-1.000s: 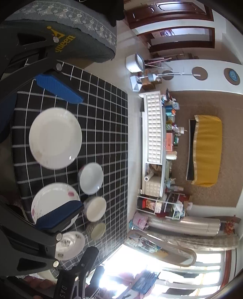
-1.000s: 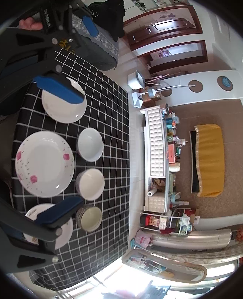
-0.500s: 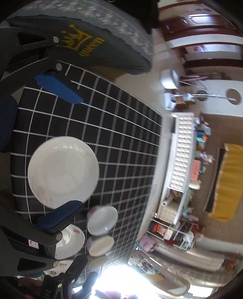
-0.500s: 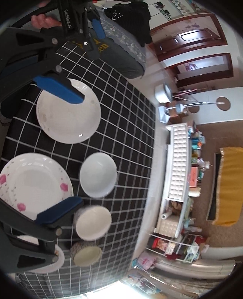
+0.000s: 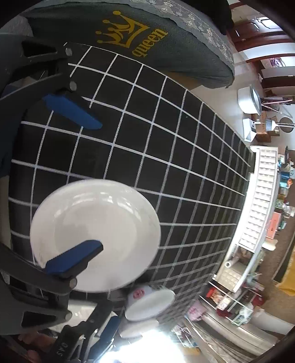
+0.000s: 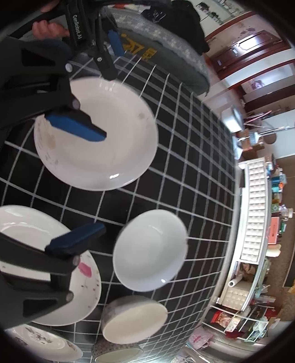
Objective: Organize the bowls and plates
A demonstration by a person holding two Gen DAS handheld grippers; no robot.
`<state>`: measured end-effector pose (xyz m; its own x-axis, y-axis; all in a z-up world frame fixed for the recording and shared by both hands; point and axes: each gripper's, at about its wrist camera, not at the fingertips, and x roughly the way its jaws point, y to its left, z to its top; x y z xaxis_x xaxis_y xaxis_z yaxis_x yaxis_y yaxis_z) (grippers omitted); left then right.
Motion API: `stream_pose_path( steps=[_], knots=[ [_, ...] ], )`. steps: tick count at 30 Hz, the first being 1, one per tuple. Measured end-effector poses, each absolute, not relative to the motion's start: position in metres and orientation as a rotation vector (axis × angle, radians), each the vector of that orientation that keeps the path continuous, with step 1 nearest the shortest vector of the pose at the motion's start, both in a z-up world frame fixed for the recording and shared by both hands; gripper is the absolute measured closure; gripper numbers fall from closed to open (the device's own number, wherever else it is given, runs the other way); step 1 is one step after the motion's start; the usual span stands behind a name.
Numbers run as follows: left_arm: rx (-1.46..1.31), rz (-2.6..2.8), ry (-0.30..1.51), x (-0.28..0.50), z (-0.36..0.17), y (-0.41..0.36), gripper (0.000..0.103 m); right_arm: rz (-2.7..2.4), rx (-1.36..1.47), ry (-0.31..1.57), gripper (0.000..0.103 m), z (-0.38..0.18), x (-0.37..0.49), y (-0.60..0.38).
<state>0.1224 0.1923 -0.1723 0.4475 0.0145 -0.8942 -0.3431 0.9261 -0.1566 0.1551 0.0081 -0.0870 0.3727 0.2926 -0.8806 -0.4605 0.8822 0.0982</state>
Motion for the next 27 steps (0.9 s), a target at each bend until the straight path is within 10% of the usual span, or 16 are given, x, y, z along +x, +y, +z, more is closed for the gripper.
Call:
stream_pose_path(
  steps=[13,18,27],
  knots=[
    [-0.383,0.219,1.19,0.134,-0.209,0.201,0.049,0.503,-0.204,1.148,0.065,-0.121,0.163,0.011],
    [-0.401,0.2,1.195,0.135,-0.213,0.199,0.076,0.502,-0.208,1.16,0.075,-0.126,0.167,0.01],
    [-0.388,0.192,1.204,0.135,-0.21,0.184,0.084,0.504,-0.175,1.147,0.087,-0.126,0.167,0.008]
  ],
)
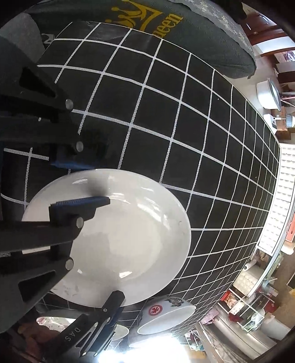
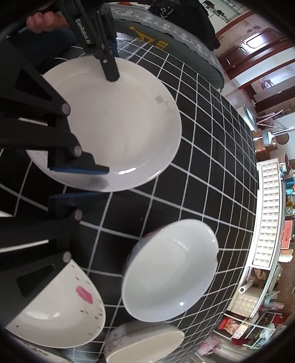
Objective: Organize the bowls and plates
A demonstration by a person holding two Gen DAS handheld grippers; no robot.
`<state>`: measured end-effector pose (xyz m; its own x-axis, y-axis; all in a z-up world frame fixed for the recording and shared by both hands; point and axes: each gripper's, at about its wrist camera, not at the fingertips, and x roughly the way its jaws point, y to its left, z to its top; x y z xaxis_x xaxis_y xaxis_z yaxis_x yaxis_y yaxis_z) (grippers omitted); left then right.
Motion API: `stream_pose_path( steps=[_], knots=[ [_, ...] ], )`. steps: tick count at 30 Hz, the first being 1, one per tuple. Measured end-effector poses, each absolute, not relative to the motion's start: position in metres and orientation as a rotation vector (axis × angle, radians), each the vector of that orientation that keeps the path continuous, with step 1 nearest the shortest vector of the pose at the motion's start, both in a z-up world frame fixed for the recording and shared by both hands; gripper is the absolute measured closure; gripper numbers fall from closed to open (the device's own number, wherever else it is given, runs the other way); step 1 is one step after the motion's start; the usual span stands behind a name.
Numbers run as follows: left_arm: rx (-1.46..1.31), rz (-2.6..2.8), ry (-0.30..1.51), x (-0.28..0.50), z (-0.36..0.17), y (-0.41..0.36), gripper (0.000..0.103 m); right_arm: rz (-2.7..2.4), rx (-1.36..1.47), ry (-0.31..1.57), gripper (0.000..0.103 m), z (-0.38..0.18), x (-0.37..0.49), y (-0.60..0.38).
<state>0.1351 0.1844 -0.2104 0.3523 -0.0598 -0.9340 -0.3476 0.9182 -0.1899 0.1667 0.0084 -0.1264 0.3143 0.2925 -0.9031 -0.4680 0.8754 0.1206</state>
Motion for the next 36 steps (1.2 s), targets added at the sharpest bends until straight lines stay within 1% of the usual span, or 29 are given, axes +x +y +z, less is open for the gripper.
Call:
stream_pose_path(
  steps=[13,27,30,36],
  knots=[
    [-0.33,0.184,1.184,0.123,-0.189,0.169,0.084,0.481,-0.143,1.142,0.088,-0.112,0.157,0.003],
    [-0.324,0.196,1.23,0.123,-0.207,0.157,0.084,0.459,-0.137,1.2,0.088,-0.129,0.154,0.0],
    [-0.311,0.208,1.233,0.124,-0.209,0.155,0.084,0.463,-0.165,1.187,0.088,-0.129,0.151,0.003],
    [-0.259,0.242,1.189,0.124,-0.192,0.148,0.084,0.464,-0.123,1.166,0.087,-0.115,0.147,-0.008]
  ],
)
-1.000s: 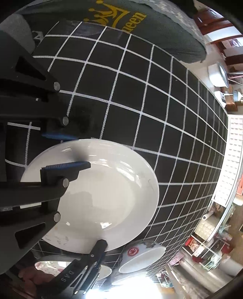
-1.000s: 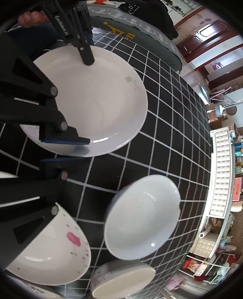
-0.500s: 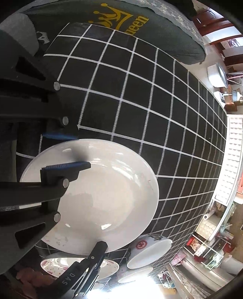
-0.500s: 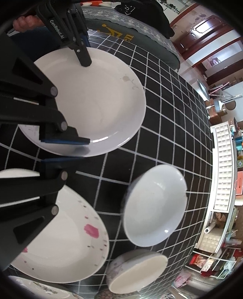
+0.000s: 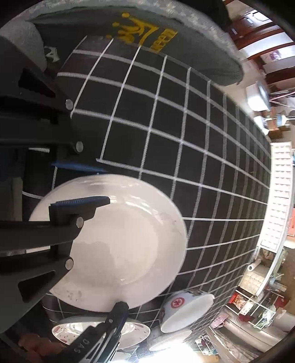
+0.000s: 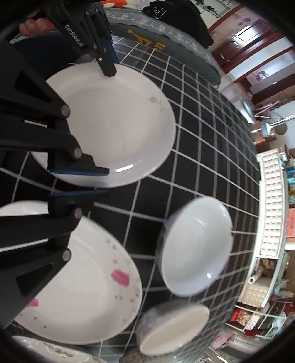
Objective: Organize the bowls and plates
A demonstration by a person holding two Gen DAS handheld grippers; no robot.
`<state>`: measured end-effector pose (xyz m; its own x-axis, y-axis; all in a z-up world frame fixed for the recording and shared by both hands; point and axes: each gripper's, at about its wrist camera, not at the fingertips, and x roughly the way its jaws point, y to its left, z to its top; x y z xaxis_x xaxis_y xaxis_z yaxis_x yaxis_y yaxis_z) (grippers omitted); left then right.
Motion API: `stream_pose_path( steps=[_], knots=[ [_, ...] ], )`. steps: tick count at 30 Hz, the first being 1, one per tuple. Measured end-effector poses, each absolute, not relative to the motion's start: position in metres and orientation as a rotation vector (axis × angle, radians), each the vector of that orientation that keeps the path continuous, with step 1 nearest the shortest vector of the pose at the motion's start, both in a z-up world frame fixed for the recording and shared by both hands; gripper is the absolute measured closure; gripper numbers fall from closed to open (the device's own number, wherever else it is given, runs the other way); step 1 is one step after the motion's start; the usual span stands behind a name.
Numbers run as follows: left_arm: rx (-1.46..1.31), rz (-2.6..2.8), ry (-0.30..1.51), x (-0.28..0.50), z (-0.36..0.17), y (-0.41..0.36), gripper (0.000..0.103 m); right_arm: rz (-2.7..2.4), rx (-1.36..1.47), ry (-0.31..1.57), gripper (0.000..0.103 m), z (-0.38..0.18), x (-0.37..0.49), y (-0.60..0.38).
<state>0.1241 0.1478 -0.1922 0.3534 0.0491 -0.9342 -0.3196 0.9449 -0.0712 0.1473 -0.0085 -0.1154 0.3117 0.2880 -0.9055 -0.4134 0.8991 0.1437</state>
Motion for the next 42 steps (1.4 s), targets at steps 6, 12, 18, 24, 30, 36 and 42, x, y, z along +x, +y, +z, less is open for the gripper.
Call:
stream_pose_path(
  steps=[6,12,18,24,30,36,42],
  knots=[
    [-0.254,0.187,1.116,0.111,-0.16,0.13,0.084,0.439,-0.077,1.112,0.087,-0.091,0.133,-0.036],
    [-0.254,0.058,1.061,0.102,-0.136,0.088,0.084,0.413,-0.028,1.062,0.087,-0.069,0.109,-0.072],
    [-0.219,-0.066,1.024,0.095,-0.118,0.042,0.084,0.377,0.007,1.014,0.087,-0.054,0.093,-0.108],
    [-0.187,-0.135,1.03,0.097,-0.114,0.001,0.084,0.331,0.039,1.005,0.087,-0.055,0.088,-0.139],
    [-0.17,-0.159,1.06,0.109,-0.121,-0.018,0.084,0.286,0.057,1.019,0.08,-0.061,0.093,-0.166],
    [-0.165,-0.161,1.097,0.124,-0.136,-0.027,0.078,0.252,0.064,1.048,0.065,-0.073,0.098,-0.186],
    [-0.165,-0.149,1.138,0.139,-0.155,-0.029,0.076,0.226,0.111,1.083,0.058,-0.085,0.111,-0.202]
  ],
)
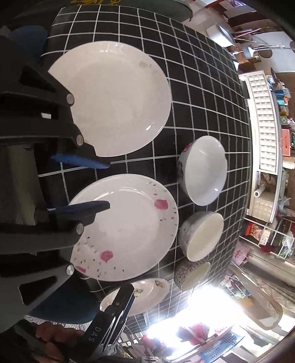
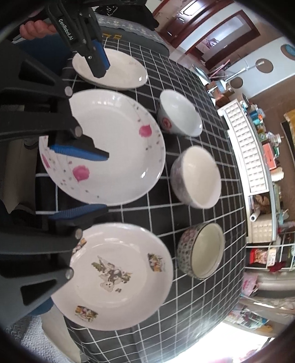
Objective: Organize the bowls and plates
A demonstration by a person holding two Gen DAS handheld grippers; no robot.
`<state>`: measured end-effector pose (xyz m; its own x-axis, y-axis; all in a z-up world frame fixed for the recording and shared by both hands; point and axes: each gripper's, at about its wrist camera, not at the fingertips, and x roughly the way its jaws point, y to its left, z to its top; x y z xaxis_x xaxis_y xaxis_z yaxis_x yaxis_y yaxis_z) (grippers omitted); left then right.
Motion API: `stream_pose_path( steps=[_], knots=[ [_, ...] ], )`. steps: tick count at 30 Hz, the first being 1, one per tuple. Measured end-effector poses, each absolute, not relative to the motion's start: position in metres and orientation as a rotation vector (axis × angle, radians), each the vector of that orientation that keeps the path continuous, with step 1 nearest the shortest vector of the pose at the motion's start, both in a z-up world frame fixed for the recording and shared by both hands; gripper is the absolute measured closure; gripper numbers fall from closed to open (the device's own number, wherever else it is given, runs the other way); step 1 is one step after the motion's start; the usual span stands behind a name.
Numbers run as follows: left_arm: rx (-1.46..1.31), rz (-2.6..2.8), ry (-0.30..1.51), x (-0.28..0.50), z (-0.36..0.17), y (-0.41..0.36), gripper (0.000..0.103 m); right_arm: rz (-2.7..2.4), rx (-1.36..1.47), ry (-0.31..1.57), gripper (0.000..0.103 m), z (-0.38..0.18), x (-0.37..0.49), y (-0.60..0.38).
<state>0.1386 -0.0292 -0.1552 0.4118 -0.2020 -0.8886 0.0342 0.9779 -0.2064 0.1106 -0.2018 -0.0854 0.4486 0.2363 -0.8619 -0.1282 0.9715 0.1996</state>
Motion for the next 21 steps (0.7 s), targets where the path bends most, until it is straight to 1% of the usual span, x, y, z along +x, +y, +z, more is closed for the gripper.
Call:
stream_pose_path(
  steps=[3,19,21],
  knots=[
    [-0.176,-0.145,1.158,0.144,-0.165,-0.028,0.076,0.218,0.117,1.101,0.056,-0.093,0.116,-0.207],
    [-0.176,-0.17,1.211,0.167,-0.194,-0.029,0.076,0.22,0.109,1.148,0.056,-0.116,0.135,-0.208],
    [-0.175,-0.17,1.21,0.169,-0.197,-0.028,0.084,0.217,0.1,1.15,0.056,-0.118,0.136,-0.206]
  ],
)
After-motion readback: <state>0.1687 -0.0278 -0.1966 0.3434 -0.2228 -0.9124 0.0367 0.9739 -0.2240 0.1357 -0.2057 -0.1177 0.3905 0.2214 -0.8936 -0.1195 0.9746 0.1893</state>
